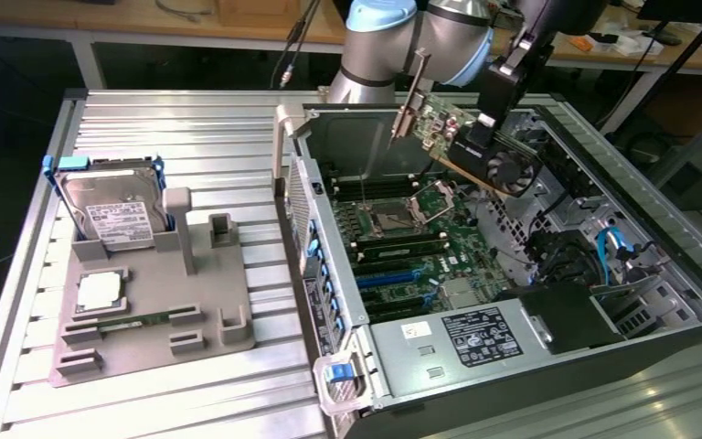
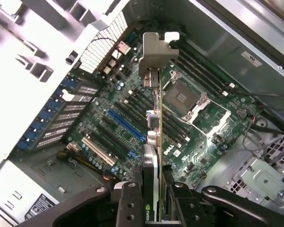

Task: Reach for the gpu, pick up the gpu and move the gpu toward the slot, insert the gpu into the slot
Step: 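Insert the gpu into the slot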

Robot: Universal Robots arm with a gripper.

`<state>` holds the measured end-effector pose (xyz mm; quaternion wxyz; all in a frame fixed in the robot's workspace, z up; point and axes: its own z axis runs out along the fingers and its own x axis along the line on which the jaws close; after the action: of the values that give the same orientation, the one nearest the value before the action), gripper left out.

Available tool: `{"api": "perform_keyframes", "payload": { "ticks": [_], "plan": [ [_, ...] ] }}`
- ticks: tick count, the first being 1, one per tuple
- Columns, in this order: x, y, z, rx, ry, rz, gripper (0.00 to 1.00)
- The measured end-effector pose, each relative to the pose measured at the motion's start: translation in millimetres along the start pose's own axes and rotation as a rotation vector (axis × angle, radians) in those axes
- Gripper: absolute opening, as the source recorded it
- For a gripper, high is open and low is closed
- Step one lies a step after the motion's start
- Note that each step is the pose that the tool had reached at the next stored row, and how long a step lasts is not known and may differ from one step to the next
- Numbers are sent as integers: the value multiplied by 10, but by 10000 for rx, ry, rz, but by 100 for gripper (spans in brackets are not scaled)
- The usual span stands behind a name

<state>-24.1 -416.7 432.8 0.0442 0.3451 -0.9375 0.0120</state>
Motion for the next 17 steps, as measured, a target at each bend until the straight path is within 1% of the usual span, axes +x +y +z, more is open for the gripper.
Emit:
{"api": "perform_keyframes", "payload": {
  "ticks": [2,10,14,17],
  "plan": [
    [-9,-6,19,0,36,-262,27],
    [-43,-29,106,21,144,-1394,27],
    [-48,-31,150,112,183,-2088,27],
    [-54,-33,187,159,189,-2555,27]
  ]
}}
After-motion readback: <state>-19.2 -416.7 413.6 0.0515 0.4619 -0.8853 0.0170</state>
